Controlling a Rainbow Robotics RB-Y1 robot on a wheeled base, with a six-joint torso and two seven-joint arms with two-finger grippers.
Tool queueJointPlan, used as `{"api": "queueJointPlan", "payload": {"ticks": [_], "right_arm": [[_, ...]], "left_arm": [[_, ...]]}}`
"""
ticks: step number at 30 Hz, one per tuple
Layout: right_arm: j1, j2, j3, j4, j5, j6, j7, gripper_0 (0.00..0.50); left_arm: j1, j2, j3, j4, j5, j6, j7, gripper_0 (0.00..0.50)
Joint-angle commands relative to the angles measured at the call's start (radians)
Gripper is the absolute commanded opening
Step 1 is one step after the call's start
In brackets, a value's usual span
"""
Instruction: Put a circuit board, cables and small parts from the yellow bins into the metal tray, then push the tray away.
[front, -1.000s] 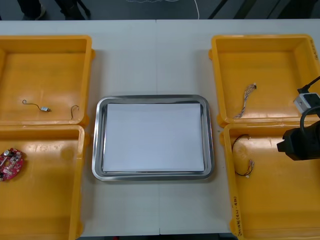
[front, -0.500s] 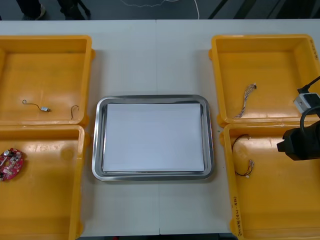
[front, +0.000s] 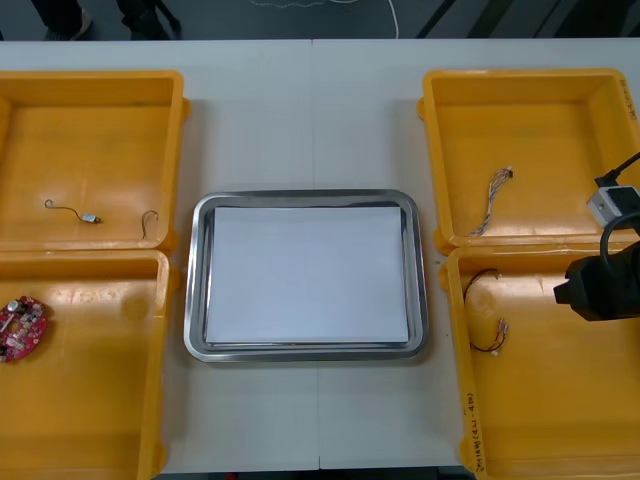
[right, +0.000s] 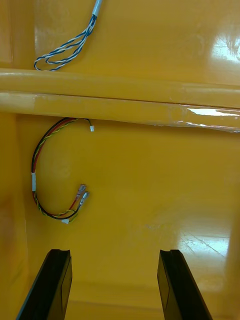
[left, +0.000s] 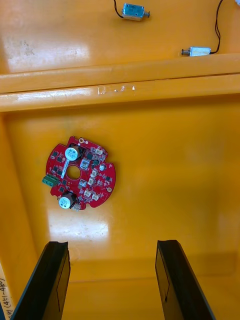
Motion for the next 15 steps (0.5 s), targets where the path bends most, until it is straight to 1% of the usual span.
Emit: {"api": "queueJointPlan", "payload": {"ticks": [1,15], "right_arm": [[0.013,-0.011,-0.031,-0.027,0.004,0.004,-0.051,0.5],[0.013,-0.011,-0.031,-0.027,0.004,0.004,-0.051,0.5]], "left_arm": [[0.029,-0.011,-0.01,-0.015,-0.009,0.006,0.078,0.5],[0.029,-0.011,-0.01,-0.015,-0.009,0.006,0.078,0.5]]}}
